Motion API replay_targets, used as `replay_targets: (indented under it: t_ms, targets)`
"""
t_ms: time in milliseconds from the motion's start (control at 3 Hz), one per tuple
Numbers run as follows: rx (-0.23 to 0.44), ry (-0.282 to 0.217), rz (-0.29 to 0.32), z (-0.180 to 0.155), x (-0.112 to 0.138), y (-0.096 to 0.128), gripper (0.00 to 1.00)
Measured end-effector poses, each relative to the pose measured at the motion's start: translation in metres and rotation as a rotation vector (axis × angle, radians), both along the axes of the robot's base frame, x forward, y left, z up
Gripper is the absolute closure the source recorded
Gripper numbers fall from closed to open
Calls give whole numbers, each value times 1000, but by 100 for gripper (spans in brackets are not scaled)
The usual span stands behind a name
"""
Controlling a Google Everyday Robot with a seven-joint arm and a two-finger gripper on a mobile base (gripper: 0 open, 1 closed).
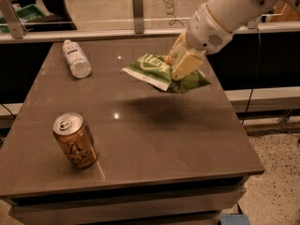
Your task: Move green jalapeno chip bag near orange can
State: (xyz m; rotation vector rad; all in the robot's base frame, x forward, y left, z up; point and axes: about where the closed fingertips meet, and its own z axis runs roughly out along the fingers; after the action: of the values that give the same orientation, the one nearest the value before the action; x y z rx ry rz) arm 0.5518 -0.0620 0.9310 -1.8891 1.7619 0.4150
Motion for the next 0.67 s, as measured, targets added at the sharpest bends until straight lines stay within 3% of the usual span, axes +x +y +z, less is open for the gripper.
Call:
replay_targets:
  t_ms: [333,667]
  targets:
    - [69,79,37,0,-59,27,100]
    - [123,138,69,-1,-103,53,100]
